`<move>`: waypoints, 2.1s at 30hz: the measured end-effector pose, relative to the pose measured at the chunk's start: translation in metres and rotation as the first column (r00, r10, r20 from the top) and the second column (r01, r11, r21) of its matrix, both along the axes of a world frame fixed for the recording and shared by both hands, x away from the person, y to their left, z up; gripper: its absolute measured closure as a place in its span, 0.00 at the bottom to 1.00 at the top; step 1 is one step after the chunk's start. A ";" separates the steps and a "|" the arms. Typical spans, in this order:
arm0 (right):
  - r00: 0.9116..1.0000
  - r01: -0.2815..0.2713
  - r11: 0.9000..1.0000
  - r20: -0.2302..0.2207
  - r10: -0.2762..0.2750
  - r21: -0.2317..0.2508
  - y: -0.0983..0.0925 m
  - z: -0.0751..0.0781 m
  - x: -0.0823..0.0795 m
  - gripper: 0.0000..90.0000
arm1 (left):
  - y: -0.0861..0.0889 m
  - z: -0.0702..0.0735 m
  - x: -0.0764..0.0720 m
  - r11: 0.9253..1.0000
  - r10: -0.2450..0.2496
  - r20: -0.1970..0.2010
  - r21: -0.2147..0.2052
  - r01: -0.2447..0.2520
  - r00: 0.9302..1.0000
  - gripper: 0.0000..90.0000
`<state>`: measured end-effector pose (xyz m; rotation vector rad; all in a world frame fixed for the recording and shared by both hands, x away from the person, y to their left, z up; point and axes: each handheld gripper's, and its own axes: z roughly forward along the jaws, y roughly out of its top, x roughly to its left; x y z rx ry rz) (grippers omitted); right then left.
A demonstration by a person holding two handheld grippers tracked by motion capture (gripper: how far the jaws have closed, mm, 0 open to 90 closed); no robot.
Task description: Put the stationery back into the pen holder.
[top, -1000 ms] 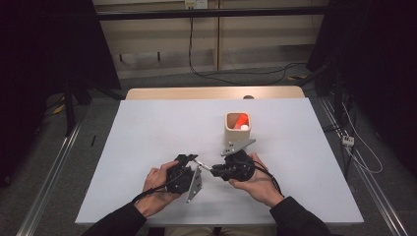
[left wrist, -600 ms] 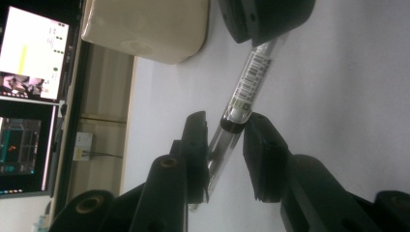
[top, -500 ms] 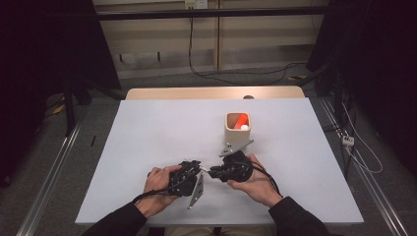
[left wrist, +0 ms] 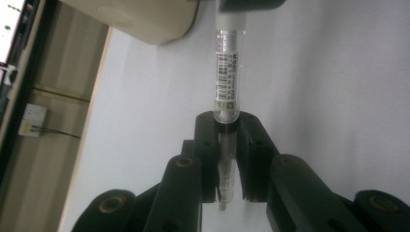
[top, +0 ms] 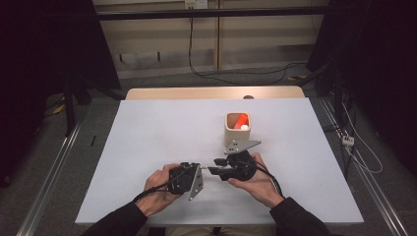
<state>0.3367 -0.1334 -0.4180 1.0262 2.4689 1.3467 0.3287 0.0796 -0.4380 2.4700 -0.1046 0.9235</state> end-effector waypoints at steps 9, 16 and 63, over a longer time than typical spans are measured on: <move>0.994 0.098 0.995 0.042 -0.097 -0.019 -0.017 -0.007 -0.003 0.18 | 0.004 0.001 0.009 0.984 0.061 -0.161 -0.154 -0.086 0.985 0.89; 0.980 0.181 0.983 0.083 -0.179 -0.025 -0.032 -0.010 -0.004 0.10 | 0.011 0.001 0.017 0.960 0.077 -0.278 -0.237 -0.146 0.958 0.89; 0.898 0.409 0.912 0.170 -0.405 0.009 -0.130 -0.024 -0.038 0.08 | 0.043 0.053 0.054 0.736 0.052 -0.555 -0.541 -0.408 0.830 0.89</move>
